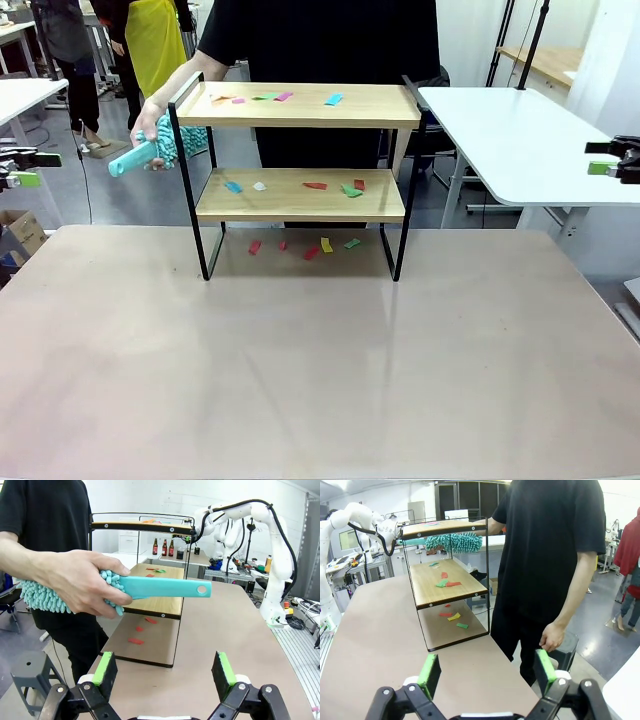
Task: Clean the shelf.
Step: Pick up the Duster handed by the human.
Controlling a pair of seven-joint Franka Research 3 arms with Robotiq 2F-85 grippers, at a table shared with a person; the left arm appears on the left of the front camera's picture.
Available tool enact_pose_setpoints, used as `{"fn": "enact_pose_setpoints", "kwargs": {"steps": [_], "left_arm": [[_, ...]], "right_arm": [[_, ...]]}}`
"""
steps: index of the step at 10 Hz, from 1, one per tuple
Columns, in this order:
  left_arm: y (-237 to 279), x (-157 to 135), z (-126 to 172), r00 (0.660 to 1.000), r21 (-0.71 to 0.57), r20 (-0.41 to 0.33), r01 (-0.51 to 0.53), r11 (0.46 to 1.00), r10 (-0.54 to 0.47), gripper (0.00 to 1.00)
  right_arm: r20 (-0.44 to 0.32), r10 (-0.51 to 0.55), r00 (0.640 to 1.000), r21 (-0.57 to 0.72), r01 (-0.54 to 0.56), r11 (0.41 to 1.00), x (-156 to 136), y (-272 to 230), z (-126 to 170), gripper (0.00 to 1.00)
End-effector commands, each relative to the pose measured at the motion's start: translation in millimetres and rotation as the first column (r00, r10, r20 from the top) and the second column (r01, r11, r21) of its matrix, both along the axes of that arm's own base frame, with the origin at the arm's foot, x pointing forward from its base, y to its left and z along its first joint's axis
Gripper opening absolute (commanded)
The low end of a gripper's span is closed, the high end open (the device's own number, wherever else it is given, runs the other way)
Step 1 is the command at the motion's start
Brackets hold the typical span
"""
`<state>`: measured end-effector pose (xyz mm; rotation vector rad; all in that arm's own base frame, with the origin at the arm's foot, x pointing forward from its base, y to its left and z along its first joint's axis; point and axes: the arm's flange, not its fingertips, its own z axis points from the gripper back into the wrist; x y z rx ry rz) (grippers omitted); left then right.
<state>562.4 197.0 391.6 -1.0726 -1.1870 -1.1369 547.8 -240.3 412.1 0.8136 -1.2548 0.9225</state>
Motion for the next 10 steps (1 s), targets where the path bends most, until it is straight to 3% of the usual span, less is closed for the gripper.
{"fn": "enact_pose_setpoints", "kwargs": {"steps": [1, 6, 8, 10], "left_arm": [[-1, 0, 2, 1.000, 0.000, 0.003, 0.001, 1.000, -0.001, 1.00], [0, 0, 0, 1.000, 0.000, 0.000, 0.000, 1.000, 0.000, 1.00], [-1, -12, 61, 0.998, 0.138, 0.006, -0.064, 0.988, 0.064, 1.00], [-8, -24, 114, 0.989, 0.256, -0.076, -0.103, 0.961, 0.126, 1.00]], "right_arm": [[0.005, 0.001, 1.000, 0.000, -0.001, 1.000, 0, 0, 2, 1.00], [0.005, 0.001, 1.000, 0.000, -0.001, 1.000, 0, 0, 2, 1.00], [0.005, 0.001, 1.000, 0.000, -0.001, 1.000, 0, 0, 2, 1.00], [0.005, 0.001, 1.000, 0.000, -0.001, 1.000, 0, 0, 2, 1.00]]}}
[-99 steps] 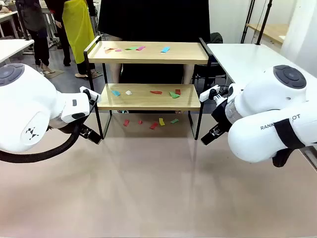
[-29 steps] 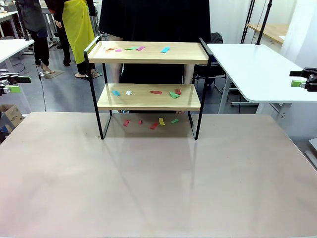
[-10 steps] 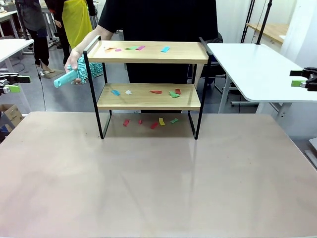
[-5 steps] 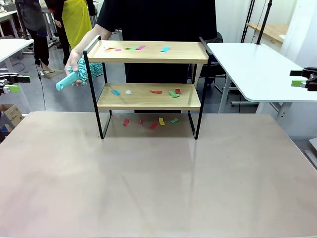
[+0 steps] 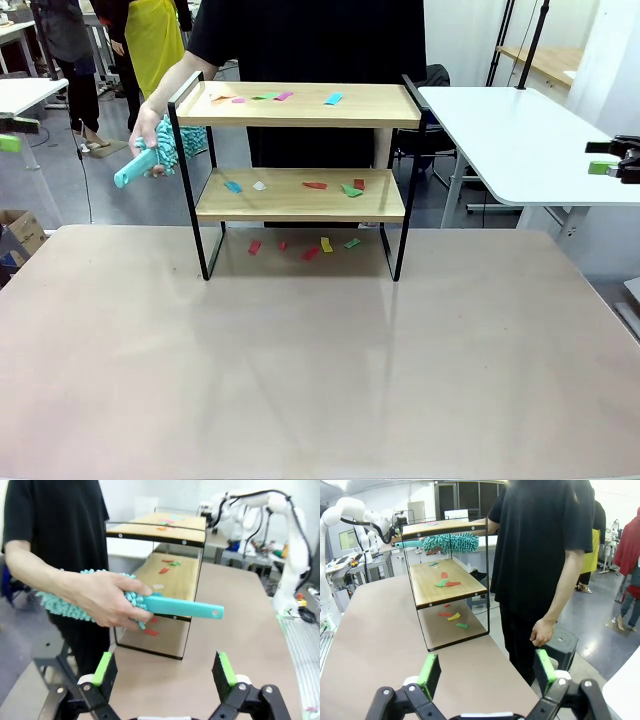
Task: Clean the shelf.
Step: Pick up the Duster handed by the human.
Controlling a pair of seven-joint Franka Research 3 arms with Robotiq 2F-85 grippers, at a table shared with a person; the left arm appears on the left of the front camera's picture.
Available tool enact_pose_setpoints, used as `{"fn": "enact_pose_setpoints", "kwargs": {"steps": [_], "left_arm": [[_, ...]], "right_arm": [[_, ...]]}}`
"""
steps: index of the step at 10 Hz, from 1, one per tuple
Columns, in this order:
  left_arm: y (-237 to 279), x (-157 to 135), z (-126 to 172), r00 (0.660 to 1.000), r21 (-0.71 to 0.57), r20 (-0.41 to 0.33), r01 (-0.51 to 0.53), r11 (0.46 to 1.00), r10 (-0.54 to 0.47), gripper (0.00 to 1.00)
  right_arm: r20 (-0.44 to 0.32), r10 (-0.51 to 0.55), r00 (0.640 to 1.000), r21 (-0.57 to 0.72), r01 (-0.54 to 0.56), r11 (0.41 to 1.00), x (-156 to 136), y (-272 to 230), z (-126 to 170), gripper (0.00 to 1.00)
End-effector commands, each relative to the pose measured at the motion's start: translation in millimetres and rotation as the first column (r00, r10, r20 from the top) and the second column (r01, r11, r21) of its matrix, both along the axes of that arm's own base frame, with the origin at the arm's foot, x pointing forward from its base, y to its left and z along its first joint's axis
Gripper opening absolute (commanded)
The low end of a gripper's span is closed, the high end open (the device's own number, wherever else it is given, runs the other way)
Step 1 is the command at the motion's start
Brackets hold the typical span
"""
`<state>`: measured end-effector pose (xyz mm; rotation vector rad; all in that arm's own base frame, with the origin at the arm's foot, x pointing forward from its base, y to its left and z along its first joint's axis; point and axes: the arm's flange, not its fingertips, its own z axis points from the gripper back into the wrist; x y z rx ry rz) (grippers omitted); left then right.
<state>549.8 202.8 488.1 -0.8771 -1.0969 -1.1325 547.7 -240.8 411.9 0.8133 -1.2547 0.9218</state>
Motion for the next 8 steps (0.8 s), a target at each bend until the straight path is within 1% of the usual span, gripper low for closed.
{"fn": "enact_pose_setpoints", "kwargs": {"steps": [1, 2, 3, 4, 5, 6, 7, 8], "left_arm": [[-20, -19, 39, 0.988, 0.126, -0.144, -0.041, 0.991, 0.059, 1.00], [-31, -30, 62, 0.972, 0.220, -0.192, -0.093, 0.971, 0.137, 1.00], [-44, -41, 86, 0.955, 0.306, -0.187, -0.167, 0.937, 0.231, 1.00], [-61, -56, 108, 0.920, 0.405, -0.195, -0.239, 0.883, 0.339, 1.00], [-79, -69, 124, 0.911, 0.462, -0.170, -0.264, 0.847, 0.377, 1.00], [-97, -75, 134, 0.864, 0.514, -0.161, -0.340, 0.788, 0.478, 1.00], [-123, -78, 139, 0.795, 0.555, -0.189, -0.398, 0.731, 0.577, 1.00], [-155, -81, 140, 0.684, 0.584, -0.189, -0.499, 0.641, 0.705, 1.00]], "right_arm": [[0.005, 0.001, 1.000, 0.000, -0.001, 1.000, 0, 1, 2, 1.00], [0.005, 0.001, 1.000, 0.000, -0.001, 1.000, 0, 1, 2, 1.00], [0.005, 0.001, 1.000, 0.000, -0.001, 1.000, 0, 1, 2, 1.00], [0.005, 0.001, 1.000, 0.000, -0.001, 1.000, 0, 1, 2, 1.00], [0.005, 0.001, 1.000, 0.000, -0.001, 1.000, 0, 1, 2, 1.00], [0.005, 0.001, 1.000, 0.000, -0.001, 1.000, 0, 1, 2, 1.00], [0.005, 0.001, 1.000, 0.000, -0.001, 1.000, 0, 1, 2, 1.00], [0.005, 0.001, 1.000, 0.000, -0.001, 1.000, 0, 1, 2, 1.00]]}}
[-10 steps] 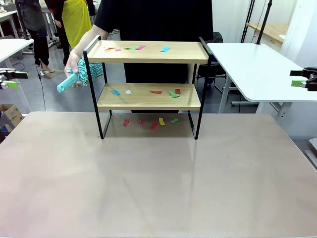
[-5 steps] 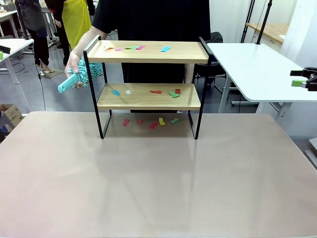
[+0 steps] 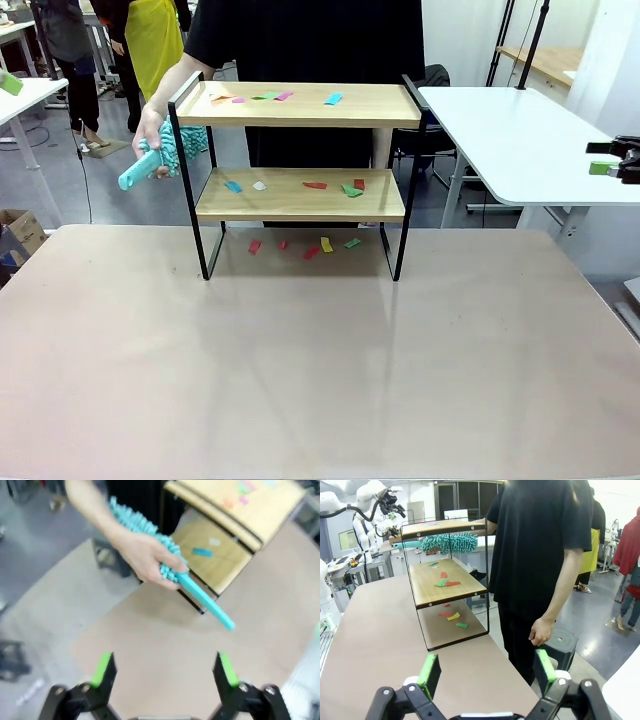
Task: Clean the shelf.
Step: Pick up the Duster handed by the human.
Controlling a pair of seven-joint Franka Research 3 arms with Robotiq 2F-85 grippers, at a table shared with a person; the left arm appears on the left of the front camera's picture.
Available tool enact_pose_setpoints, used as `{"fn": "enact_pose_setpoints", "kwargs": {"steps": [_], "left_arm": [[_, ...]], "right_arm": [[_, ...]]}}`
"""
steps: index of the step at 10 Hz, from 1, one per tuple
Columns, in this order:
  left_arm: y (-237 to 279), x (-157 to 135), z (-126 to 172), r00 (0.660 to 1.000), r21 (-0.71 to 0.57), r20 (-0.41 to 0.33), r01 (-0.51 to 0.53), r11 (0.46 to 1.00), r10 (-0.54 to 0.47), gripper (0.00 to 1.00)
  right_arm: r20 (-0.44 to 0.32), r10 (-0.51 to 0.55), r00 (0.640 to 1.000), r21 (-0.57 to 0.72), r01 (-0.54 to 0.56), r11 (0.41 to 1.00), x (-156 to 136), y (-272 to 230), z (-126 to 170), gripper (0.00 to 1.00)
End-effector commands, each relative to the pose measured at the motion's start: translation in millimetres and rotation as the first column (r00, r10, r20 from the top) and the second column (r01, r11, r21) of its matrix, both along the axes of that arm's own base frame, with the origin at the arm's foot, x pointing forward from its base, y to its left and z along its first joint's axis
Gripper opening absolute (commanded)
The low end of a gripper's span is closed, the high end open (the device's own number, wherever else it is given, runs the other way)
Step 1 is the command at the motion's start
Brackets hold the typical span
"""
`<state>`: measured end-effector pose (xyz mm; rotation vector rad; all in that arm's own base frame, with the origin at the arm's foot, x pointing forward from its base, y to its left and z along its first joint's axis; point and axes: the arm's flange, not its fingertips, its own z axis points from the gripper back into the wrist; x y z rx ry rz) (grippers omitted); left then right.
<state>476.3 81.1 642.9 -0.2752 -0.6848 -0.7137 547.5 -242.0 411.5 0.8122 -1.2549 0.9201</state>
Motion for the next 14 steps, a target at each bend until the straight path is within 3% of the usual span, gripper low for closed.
{"fn": "enact_pose_setpoints", "kwargs": {"steps": [1, 3, 5, 6, 8, 10, 12, 13, 14], "left_arm": [[-51, -15, -15, 0.970, 0.042, -0.093, -0.221, 0.974, 0.224, 1.00], [-87, -34, -20, 0.966, 0.103, -0.087, -0.234, 0.967, 0.243, 1.00], [-103, -28, -39, 0.953, 0.037, -0.165, -0.251, 0.967, 0.254, 1.00], [-96, -28, -23, 0.970, 0.090, -0.092, -0.216, 0.972, 0.224, 1.00], [-96, -28, -23, 0.970, 0.090, -0.092, -0.216, 0.972, 0.224, 1.00], [-116, -39, -43, 0.961, 0.060, -0.175, -0.206, 0.977, 0.214, 1.00], [-139, -52, -55, 0.929, 0.076, -0.196, -0.305, 0.949, 0.315, 1.00], [-150, -52, -57, 0.924, 0.084, -0.226, -0.298, 0.951, 0.310, 1.00], [-162, -52, -61, 0.899, 0.115, -0.208, -0.368, 0.923, 0.385, 1.00]], "right_arm": [[0.005, 0.003, 1.000, 0.000, -0.003, 1.000, 0, 2, 3, 1.00], [0.005, 0.003, 1.000, 0.000, -0.003, 1.000, 0, 2, 3, 1.00], [0.005, 0.003, 1.000, 0.000, -0.003, 1.000, 0, 2, 3, 1.00], [0.005, 0.003, 1.000, 0.000, -0.003, 1.000, 0, 2, 3, 1.00], [0.005, 0.003, 1.000, 0.000, -0.003, 1.000, 0, 2, 3, 1.00], [0.005, 0.003, 1.000, 0.000, -0.003, 1.000, 0, 2, 3, 1.00], [0.005, 0.003, 1.000, 0.000, -0.003, 1.000, 0, 2, 3, 1.00], [0.005, 0.003, 1.000, 0.000, -0.003, 1.000, 0, 2, 3, 1.00], [0.005, 0.003, 1.000, 0.000, -0.003, 1.000, 0, 2, 3, 1.00]]}}
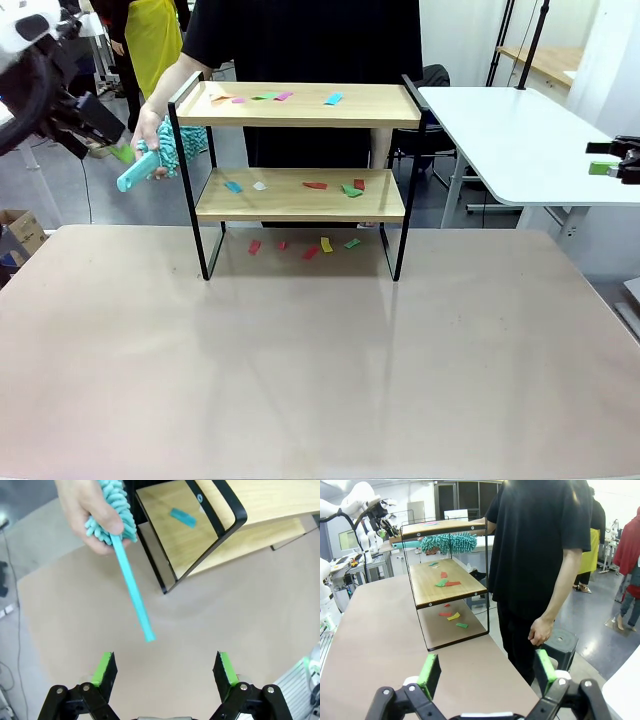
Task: Clean the shelf.
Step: Pick up the Duster handed by the human.
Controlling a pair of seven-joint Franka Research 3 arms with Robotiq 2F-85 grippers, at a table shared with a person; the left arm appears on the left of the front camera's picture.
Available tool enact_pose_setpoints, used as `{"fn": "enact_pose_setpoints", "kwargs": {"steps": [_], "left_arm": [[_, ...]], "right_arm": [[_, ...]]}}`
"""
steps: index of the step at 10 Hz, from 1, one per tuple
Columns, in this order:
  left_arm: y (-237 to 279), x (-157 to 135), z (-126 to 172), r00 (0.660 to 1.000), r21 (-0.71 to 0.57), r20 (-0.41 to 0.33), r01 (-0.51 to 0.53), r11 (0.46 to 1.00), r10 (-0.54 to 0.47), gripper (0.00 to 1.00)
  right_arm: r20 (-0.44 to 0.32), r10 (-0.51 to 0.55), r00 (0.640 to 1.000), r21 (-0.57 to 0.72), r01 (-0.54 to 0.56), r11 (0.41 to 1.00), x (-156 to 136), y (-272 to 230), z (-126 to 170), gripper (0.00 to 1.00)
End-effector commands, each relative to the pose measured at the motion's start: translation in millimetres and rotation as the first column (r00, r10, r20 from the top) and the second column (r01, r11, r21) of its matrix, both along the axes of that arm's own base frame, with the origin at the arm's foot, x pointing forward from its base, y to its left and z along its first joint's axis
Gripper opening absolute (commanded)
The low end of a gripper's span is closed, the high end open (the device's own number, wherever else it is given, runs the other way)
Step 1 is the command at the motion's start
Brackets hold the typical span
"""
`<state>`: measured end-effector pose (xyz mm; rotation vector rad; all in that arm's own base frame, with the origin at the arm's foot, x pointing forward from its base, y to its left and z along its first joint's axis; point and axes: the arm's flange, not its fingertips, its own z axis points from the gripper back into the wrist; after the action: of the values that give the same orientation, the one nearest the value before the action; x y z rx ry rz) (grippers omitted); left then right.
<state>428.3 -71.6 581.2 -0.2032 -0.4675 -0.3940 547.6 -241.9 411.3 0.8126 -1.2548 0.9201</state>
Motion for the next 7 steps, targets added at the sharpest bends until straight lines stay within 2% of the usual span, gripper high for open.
{"fn": "enact_pose_setpoints", "kwargs": {"steps": [1, 3, 7], "left_arm": [[-21, -5, -4, 0.998, 0.039, 0.004, -0.070, 0.997, 0.070, 1.00], [-34, 4, -17, 0.990, 0.079, 0.035, -0.138, 0.987, 0.135, 1.00], [-36, 22, -43, 0.982, 0.083, 0.057, -0.182, 0.980, 0.178, 1.00]], "right_arm": [[0.005, 0.003, 1.000, 0.000, -0.003, 1.000, 0, 2, 3, 1.00], [0.005, 0.003, 1.000, 0.000, -0.003, 1.000, 0, 2, 3, 1.00], [0.005, 0.003, 1.000, 0.000, -0.003, 1.000, 0, 2, 3, 1.00]]}}
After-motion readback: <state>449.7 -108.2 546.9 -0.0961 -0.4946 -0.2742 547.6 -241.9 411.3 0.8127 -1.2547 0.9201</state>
